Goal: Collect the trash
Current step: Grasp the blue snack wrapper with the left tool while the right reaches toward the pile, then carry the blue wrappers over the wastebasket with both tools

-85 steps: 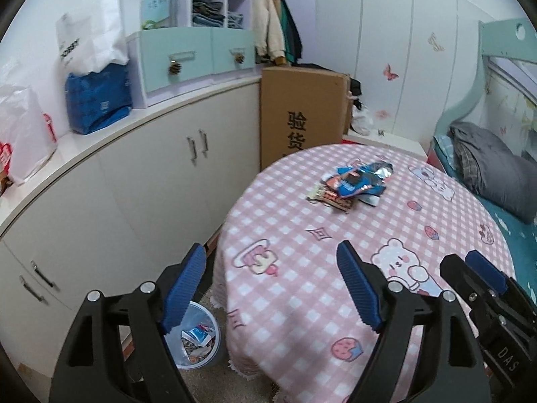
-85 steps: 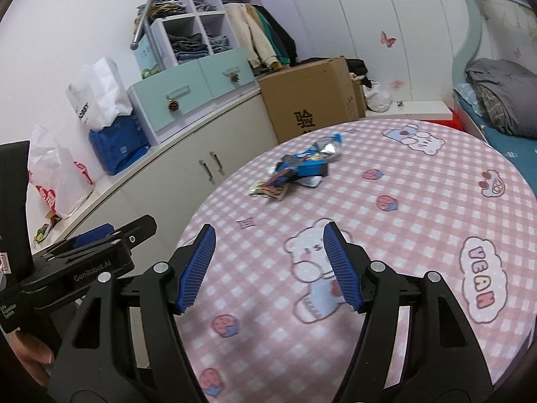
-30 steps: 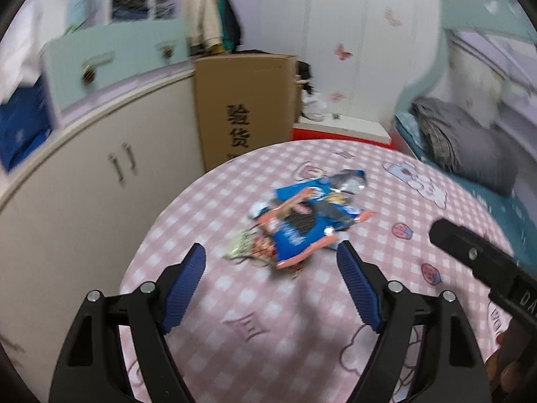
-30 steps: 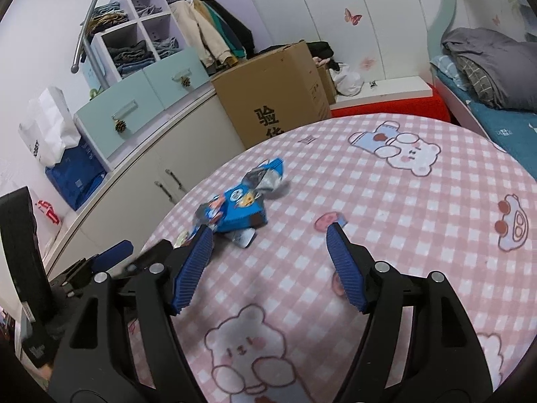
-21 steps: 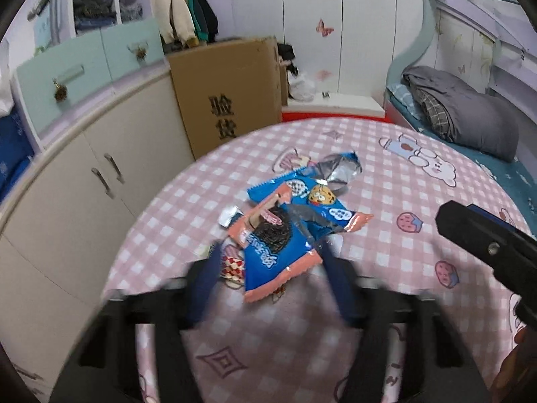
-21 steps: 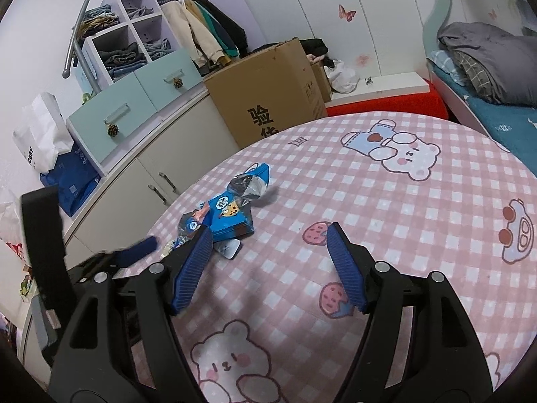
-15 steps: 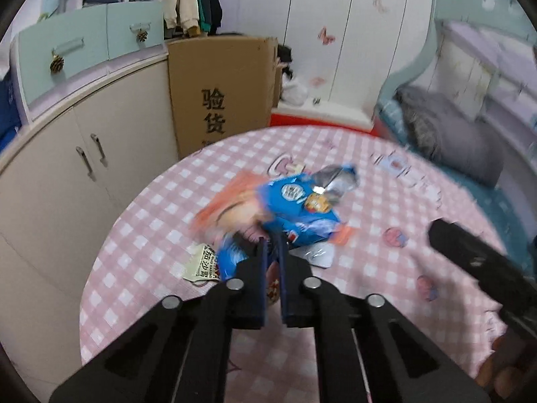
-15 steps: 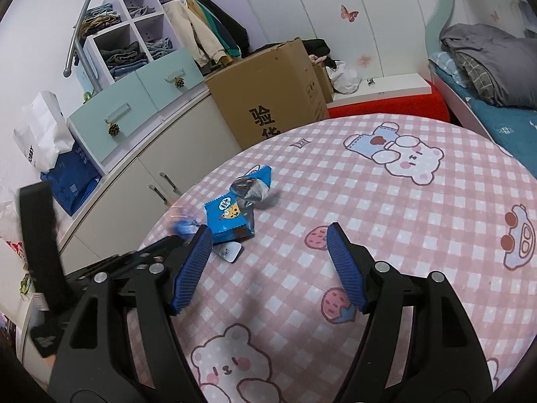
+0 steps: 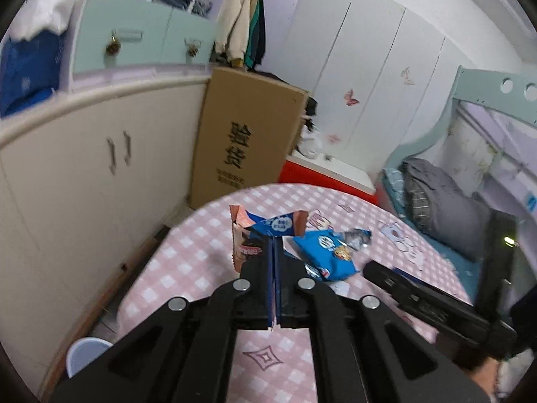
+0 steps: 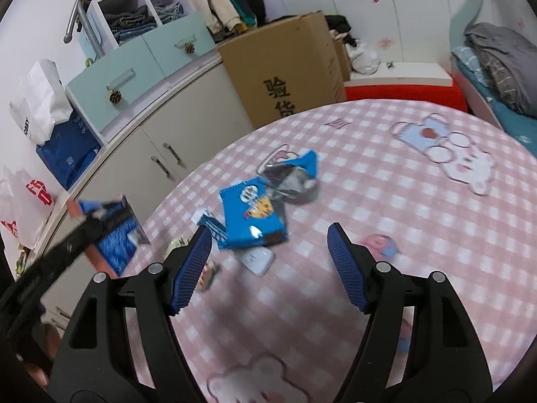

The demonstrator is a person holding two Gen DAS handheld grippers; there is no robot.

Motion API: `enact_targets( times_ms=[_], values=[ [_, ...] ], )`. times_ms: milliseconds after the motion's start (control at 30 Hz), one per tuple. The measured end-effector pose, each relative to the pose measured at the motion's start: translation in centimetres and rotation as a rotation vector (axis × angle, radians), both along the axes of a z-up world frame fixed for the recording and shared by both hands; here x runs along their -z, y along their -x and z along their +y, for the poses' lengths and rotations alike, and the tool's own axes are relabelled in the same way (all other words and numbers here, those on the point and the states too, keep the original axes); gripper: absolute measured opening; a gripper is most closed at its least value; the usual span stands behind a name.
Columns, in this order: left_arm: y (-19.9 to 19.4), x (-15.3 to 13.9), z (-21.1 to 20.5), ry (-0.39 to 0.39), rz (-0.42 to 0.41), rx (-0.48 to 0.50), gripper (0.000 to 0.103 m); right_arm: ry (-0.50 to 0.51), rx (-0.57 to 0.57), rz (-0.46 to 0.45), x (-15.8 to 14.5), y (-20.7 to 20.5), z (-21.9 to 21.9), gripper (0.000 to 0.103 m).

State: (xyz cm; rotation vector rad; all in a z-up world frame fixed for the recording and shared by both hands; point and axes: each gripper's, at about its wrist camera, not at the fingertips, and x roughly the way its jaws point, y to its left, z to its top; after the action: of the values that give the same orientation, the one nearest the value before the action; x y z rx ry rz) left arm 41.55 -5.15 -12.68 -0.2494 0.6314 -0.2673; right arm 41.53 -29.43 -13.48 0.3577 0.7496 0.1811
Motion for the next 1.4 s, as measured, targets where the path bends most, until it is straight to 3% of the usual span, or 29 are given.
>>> enact_targets(
  times_ms=[200, 233, 367, 633, 800, 933, 1100, 1400],
  values=[
    [-0.4, 0.8, 1.6, 0.041, 0.032, 0.007, 0.001, -0.036, -0.052, 0.086, 1.9, -3.6, 1.4, 0.069],
    [-0.4, 0.9, 1.8, 0.038, 0.030, 0.004, 0.001, -0.033, -0.054, 0.095, 2.2, -3.7, 1.4, 0.048],
    [-0.5, 1.3, 2.2, 0.046, 0.049, 0.020, 0.001, 0.010, -0.072, 0.086, 2.2, -3.2, 1.8, 0.012],
    [1.9, -0.1, 4.1, 0.081, 0.027, 0.020, 0.001, 0.065, -0.079, -0.086, -2.6, 2.3, 3.7, 0.008],
    [6.2, -1.4, 7.5, 0.088, -0.023, -0.060, 0.001, 0.053, -0.186, -0.145, -4.6, 6.1, 8.4, 0.008],
    [10.4, -0.8, 12.5, 0.094, -0.031, -0.166, 0.001, 0.038, -0.277, -0.170, -4.8, 8.6, 13.3, 0.008],
    [13.8, 1.5, 18.7, 0.094, 0.016, -0.306, 0.001, 0.048, -0.398, -0.154, -2.9, 11.1, 21.3, 0.008],
    [16.1, 10.4, 29.2, 0.128, 0.204, -0.481, 0.001, 0.125, -0.552, -0.052, 4.6, 13.0, 34.3, 0.008]
  ],
)
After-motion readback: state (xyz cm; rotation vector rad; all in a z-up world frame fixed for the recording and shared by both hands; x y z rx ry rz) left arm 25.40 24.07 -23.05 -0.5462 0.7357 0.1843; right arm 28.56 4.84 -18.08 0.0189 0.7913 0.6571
